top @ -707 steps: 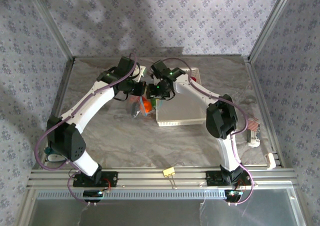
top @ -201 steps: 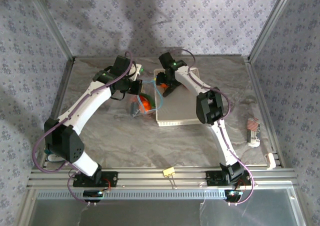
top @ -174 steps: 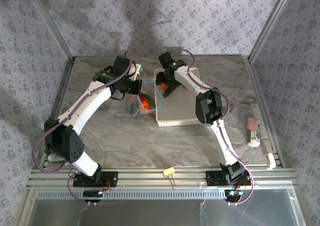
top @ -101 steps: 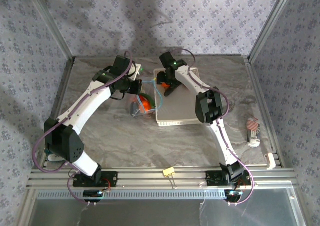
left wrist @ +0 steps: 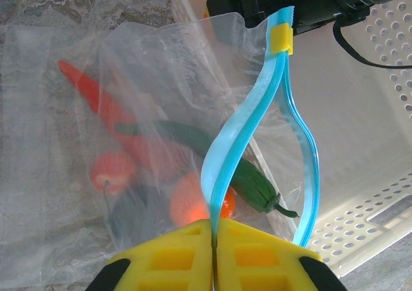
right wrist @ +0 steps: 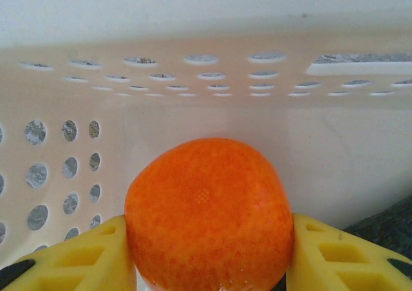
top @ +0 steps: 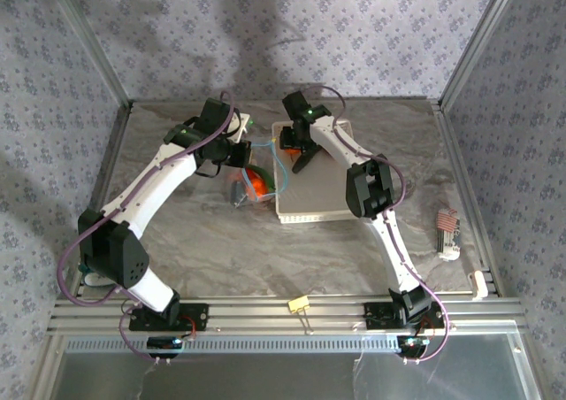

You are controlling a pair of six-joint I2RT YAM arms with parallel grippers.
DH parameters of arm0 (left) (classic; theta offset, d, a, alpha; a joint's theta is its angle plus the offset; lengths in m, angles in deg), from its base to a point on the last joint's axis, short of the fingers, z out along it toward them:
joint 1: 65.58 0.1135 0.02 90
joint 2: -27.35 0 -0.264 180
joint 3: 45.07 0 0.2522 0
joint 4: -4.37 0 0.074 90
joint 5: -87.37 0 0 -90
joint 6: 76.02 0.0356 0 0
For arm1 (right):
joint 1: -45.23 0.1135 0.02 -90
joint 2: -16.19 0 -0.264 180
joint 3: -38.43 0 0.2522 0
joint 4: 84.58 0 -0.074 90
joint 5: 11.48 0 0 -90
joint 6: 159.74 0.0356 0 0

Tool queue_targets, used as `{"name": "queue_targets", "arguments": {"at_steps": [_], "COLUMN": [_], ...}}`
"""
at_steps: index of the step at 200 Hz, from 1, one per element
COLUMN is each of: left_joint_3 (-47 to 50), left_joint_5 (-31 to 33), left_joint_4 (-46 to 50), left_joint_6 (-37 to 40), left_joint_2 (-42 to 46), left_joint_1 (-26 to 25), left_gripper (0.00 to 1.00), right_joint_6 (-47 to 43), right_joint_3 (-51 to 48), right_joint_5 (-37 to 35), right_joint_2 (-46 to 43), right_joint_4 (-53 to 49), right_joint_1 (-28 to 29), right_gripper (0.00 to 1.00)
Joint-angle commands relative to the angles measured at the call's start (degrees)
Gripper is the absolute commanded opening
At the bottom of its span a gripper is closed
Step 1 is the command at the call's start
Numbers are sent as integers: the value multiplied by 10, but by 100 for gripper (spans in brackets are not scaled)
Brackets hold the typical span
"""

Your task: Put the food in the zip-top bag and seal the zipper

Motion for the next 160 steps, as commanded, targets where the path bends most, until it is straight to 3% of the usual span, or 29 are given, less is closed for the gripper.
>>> {"name": "queue_targets", "arguments": {"at_steps": [1, 89, 160], "left_joint_3": [-15, -14, -34], "left_joint_5": [-6, -5, -10], "left_joint_4": [12, 8, 7], "left_joint_6": [5, 7, 13], "left_joint_2": [1, -7, -32], "left_joint_1": [2, 2, 4], "left_gripper": [10, 10, 10], "right_joint_6": [-7, -24, -35], "right_joint_3": [-12, -116, -315], "right_joint_5": [2, -18, -17], "right_joint_2": [-14, -174, -381], "right_joint_4": [-18, 20, 68], "right_joint_1": [-4, -5, -1], "right_gripper": [46, 46, 46]}}
